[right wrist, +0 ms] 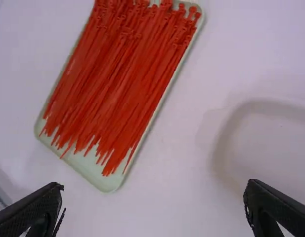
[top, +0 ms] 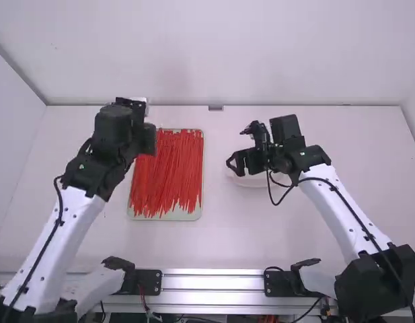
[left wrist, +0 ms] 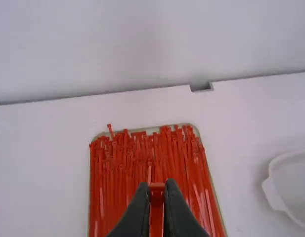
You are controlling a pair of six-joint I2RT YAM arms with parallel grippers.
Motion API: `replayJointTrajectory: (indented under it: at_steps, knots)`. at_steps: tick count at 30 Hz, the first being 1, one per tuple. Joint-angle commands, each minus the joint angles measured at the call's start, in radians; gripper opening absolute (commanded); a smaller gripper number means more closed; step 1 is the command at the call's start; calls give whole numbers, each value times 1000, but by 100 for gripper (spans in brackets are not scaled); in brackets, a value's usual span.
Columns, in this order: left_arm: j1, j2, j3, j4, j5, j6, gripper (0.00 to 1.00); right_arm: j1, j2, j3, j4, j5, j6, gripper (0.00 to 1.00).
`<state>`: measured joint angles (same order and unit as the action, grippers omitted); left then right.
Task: Fasten the cable tie
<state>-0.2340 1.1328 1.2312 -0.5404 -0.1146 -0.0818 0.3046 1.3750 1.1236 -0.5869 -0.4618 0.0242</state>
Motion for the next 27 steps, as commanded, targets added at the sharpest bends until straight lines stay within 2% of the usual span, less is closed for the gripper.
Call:
replayJointTrajectory:
  at_steps: [1, 2, 7, 11, 15, 22, 27]
  knots:
    - [-2, -70, -83, 38, -6, -46, 2, 12, -16, -5, 10, -74, -6, 98]
    - [-2, -101, -141, 82, -6, -74, 2, 19, -18, -5, 29, -95, -6, 98]
    - [-1, -146, -239, 165, 14, -139, 2, 43, -30, -5, 73, -126, -5, 98]
    - [-1, -150, -313, 294, 172, -139, 2, 74, -63, -5, 114, -148, 6, 98]
    - [-1, -143, -341, 378, 277, -154, 2, 96, -90, -5, 141, -148, 42, 98]
    - [-1, -98, -351, 537, 419, -306, 2, 153, -188, -4, 198, -143, 51, 98]
    - [-2, -72, -351, 668, 541, -404, 2, 159, -229, -4, 244, -143, 93, 98]
